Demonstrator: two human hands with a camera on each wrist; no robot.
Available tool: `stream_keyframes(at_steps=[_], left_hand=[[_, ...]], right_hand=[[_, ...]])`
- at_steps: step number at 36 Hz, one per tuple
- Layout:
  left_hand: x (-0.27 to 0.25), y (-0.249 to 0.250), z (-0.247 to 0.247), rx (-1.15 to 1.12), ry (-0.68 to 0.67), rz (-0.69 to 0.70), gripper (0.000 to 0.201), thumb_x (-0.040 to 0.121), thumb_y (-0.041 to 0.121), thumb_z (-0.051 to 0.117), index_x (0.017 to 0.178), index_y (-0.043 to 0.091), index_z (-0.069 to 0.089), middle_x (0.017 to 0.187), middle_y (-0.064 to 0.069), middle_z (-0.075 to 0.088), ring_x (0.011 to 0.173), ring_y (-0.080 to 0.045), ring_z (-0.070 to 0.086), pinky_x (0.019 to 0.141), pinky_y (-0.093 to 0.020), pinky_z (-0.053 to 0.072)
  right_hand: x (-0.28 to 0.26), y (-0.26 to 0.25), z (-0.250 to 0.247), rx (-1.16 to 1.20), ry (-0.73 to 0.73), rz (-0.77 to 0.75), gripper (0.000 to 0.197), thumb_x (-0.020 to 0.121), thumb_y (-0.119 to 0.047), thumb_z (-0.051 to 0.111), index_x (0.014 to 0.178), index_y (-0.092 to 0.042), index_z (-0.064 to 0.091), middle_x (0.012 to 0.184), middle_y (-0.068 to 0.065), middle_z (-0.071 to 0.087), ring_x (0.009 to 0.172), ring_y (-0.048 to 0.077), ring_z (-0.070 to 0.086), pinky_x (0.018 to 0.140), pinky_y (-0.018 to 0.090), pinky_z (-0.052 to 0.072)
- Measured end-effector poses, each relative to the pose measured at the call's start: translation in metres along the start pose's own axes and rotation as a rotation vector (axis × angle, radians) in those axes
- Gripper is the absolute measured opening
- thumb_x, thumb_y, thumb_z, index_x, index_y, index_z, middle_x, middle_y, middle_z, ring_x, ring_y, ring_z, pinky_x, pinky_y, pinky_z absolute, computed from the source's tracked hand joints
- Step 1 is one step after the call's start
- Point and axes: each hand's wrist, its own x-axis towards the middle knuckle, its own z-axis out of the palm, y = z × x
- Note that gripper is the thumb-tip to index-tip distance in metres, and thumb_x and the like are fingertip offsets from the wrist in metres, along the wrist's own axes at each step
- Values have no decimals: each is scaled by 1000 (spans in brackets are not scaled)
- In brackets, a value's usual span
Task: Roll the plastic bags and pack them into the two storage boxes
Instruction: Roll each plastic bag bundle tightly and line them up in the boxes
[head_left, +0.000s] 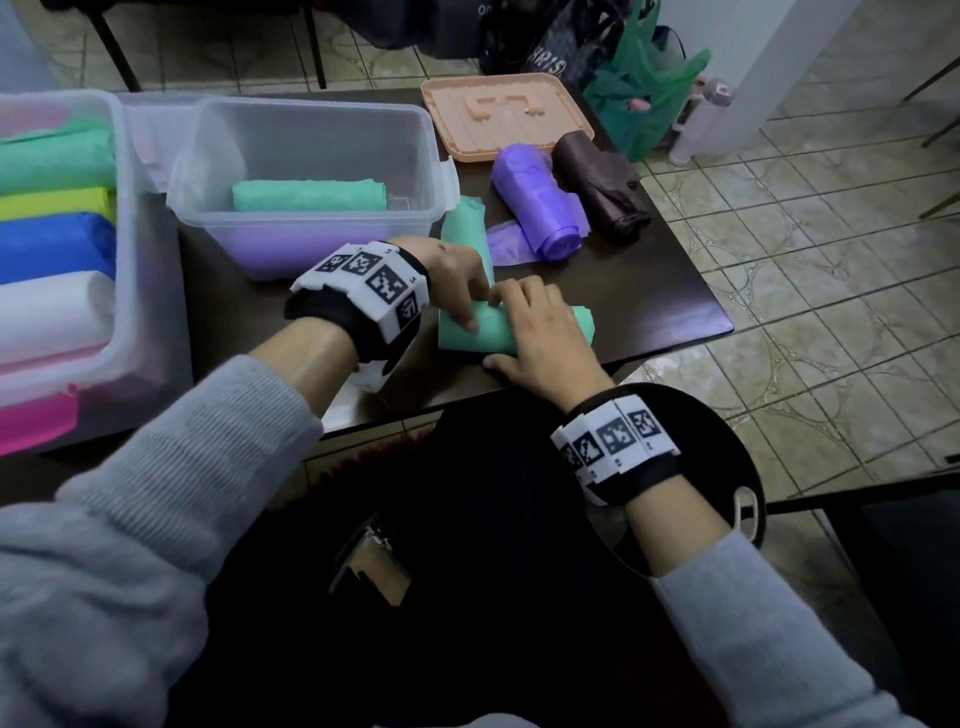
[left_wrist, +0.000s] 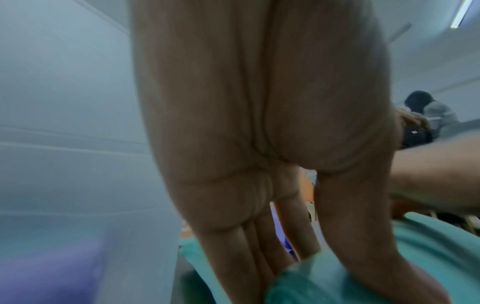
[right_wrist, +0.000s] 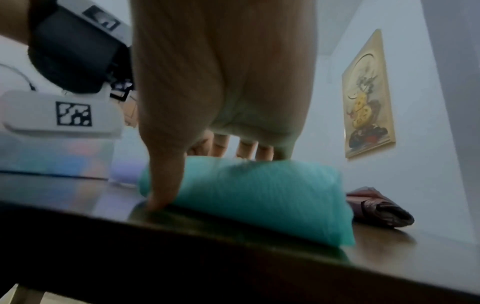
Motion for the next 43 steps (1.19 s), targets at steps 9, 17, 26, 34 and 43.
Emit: stream_keyframes(at_steps=[9, 17, 26, 34, 43], left_hand=[[-8, -1, 0, -108, 183, 25, 54, 77, 17, 76, 128, 15, 57, 121, -3, 60, 113, -19, 56, 86, -23, 39], [-21, 4, 24, -19, 385, 58, 33, 87, 14, 59, 120, 17, 65, 118, -10, 66, 109, -25, 58, 91, -31, 47], [-26, 0, 31, 8, 227, 26, 56, 72, 23, 79, 124, 20, 61, 113, -11, 65, 101, -27, 58, 83, -31, 48], [-19, -2, 14, -22, 73, 49, 47, 80, 23, 73, 125, 19, 61, 113, -4, 65, 95, -18, 56, 91, -32, 47], [-17, -6, 4, -193, 186, 2, 64, 72, 21, 81, 130, 13, 56, 114, 0, 63, 106, -15, 57, 90, -24, 42]], right_hand=[[7, 5, -9, 174, -100, 36, 63, 75, -34, 75, 129, -13, 50, 121, 10, 48, 113, 28, 44, 98, 38, 36], [17, 7, -24, 267, -294, 74, 57, 83, -38, 68, 134, -19, 51, 114, 11, 52, 111, 26, 50, 90, 29, 35], [17, 7, -26, 185, -471, 104, 48, 92, -48, 49, 137, -30, 48, 128, 10, 41, 125, 27, 30, 104, 41, 27], [9, 2, -14, 275, -165, 104, 36, 85, -34, 65, 109, -10, 55, 113, 10, 57, 108, 26, 51, 90, 35, 40], [13, 5, -17, 263, -168, 77, 48, 85, -37, 64, 127, -13, 57, 122, 11, 60, 114, 26, 53, 95, 33, 40]])
